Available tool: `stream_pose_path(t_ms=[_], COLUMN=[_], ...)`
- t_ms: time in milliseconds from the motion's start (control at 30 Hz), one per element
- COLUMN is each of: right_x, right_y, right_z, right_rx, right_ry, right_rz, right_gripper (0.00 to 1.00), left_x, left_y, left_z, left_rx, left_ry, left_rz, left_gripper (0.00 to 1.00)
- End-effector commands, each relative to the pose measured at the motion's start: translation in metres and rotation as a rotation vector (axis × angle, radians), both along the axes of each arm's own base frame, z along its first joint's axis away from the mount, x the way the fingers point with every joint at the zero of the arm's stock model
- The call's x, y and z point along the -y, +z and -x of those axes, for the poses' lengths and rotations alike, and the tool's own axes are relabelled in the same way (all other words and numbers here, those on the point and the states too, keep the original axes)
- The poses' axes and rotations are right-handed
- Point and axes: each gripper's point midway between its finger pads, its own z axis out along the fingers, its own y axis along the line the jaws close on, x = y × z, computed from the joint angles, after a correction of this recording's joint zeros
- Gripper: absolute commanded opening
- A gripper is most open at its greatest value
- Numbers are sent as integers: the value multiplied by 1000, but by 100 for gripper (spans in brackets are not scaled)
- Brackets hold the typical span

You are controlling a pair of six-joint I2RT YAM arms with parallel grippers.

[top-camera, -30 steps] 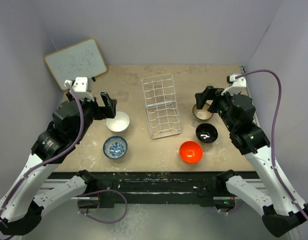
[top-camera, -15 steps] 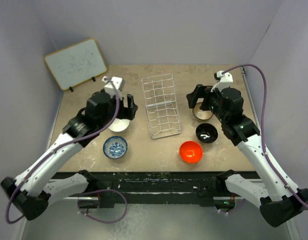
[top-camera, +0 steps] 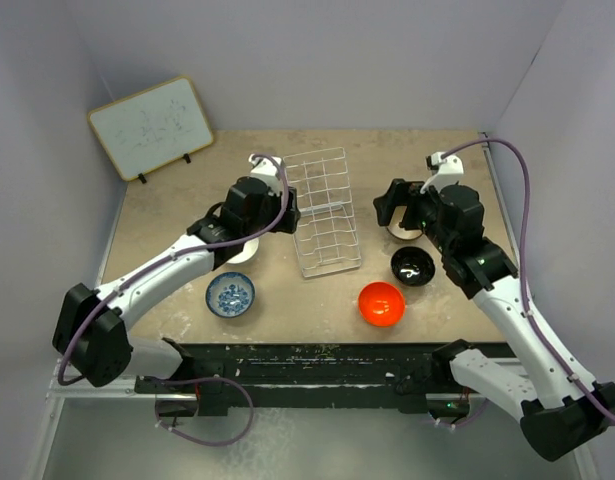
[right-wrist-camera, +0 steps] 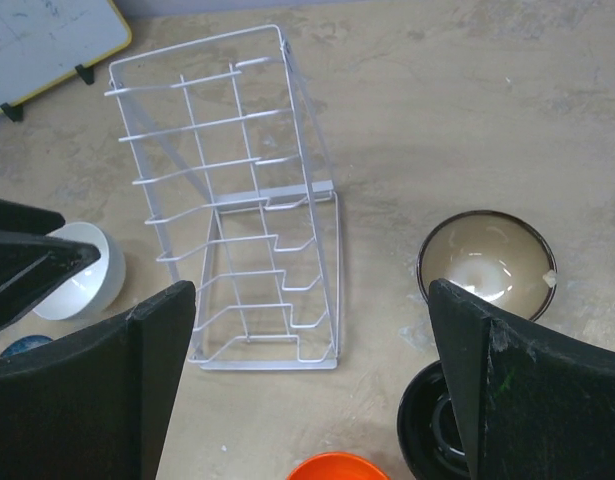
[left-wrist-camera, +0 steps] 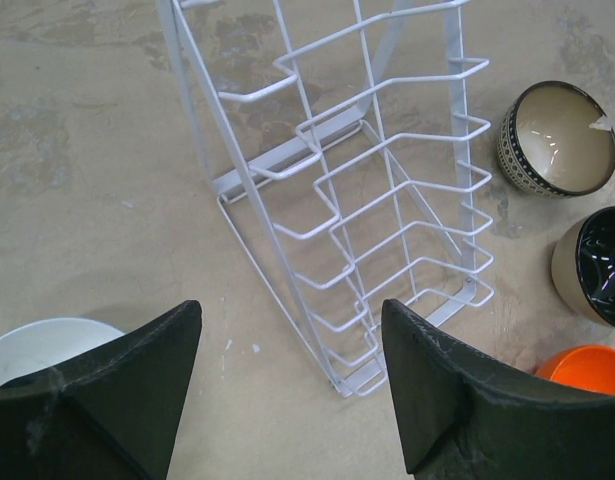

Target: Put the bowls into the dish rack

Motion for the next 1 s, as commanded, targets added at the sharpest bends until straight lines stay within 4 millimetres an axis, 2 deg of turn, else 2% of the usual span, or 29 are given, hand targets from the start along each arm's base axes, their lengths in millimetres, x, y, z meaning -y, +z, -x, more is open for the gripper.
stream_pose_path(t_ms=[0, 100, 200, 267, 433, 567, 700, 833, 967], right_x=[4, 6, 5, 1, 1, -9, -15, -20, -29], right_y=[0, -8, -22, -33, -54, -87, -114, -122, -145], right_z=[2, 6, 15, 24, 52, 82, 109, 126, 137], right_rx=[20, -9, -79, -139, -247, -377, -489, -545, -614], right_ry=[-10, -12, 2, 32, 15, 12, 32, 35, 31], right_rz=[5, 10, 10, 16, 44, 75, 43, -16, -47], right_gripper=[100, 100, 96, 89, 83, 82, 76, 69, 63], left_x=[22, 19, 10, 4, -13, -36, -60, -79, -91], left_y=[16, 14, 27, 39, 64, 86, 102, 115, 120], left_z=[-22, -23, -17, -10, 16, 38, 60, 77, 89], left_rx=[78, 90, 120, 140, 160, 197, 214, 235, 247], left_ry=[-2, 22, 44, 46, 32, 55, 80, 106, 124], left_rz=[117, 129, 152, 167, 183, 179, 162, 164, 171], left_gripper=[74, 73, 74, 75, 77, 78, 78, 78, 78])
